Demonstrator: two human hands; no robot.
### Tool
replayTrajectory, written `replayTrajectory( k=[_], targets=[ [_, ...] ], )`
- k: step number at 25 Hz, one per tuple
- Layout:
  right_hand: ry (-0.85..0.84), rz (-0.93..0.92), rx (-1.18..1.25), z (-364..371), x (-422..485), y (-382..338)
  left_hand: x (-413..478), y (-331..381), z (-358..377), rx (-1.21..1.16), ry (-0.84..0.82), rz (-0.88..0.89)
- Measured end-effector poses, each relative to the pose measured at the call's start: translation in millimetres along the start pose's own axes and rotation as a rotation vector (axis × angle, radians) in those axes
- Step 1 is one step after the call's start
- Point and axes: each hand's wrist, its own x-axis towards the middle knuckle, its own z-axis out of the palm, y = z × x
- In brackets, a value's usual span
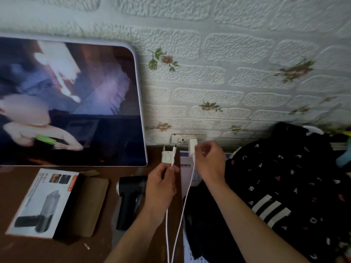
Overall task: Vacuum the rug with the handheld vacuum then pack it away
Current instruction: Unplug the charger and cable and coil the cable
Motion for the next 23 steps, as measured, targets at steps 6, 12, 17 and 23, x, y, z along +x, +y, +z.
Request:
replayTrajectory(
  k=[6, 12, 17, 23],
  targets=[
    [-0.276, 0.054, -0.174, 42, 33, 2, -1, -11, -19, -0.06, 0.033, -0.007],
    [-0.235, 0.007, -0.302, 39, 40, 0, -5, -10, -25, -0.092, 0.07, -0.02],
    [-0.196, 0.056, -0.294, 33, 7, 2, -11, -1, -24, -0.088, 0.084, -0.007],
    [-0.2, 0.048, 0.12, -3, -47, -25, -28, 30, -21, -0.068, 0.085, 0.063]
  ],
)
